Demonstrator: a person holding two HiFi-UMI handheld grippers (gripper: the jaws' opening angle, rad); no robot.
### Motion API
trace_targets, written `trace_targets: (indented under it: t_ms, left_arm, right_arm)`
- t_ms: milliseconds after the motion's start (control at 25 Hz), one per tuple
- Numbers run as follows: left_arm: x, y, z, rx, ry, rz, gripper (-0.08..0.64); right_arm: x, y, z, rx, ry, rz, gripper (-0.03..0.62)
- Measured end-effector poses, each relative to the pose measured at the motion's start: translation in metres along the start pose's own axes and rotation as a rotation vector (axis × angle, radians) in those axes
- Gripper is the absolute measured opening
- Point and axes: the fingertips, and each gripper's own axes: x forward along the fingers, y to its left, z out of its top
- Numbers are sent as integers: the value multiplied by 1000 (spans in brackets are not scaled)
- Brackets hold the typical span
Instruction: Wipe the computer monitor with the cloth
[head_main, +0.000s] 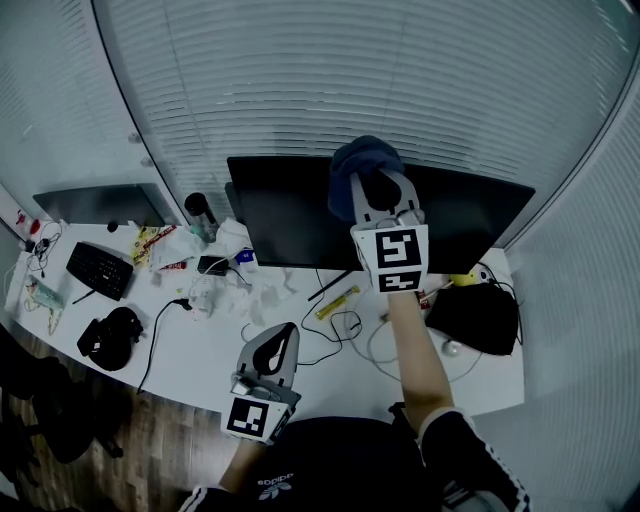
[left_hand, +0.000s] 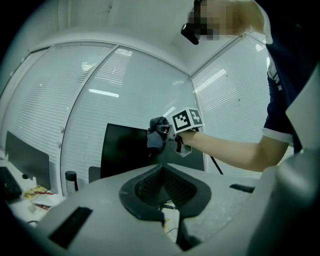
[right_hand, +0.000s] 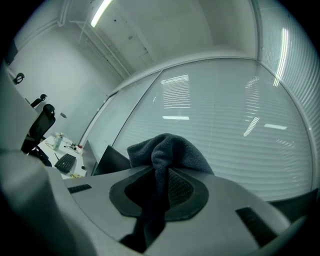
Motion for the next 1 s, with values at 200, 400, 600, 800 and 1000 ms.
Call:
trace_targets:
  t_ms: [200,400,600,800,1000]
  left_arm:
    - [6,-12,-9,11,33,-14,5]
    - [13,-23,-11,19,36,-19,6]
    - [20,-38,-8,14,16,-34,5]
    - [21,-46,-10,22,26,-18,6]
    - [25,-61,-12,28,23,-28,5]
  right_arm:
    - [-11,-20,-7,-16,10,-19,48]
    - [-23,-43,-16,-24,23,-43,48]
    - [-39,-68,-26,-48,37,-73,48]
    - [-54,-95,-33,-51,50,-110,47]
    - [-71,-125,-41,-40,56,-158,46]
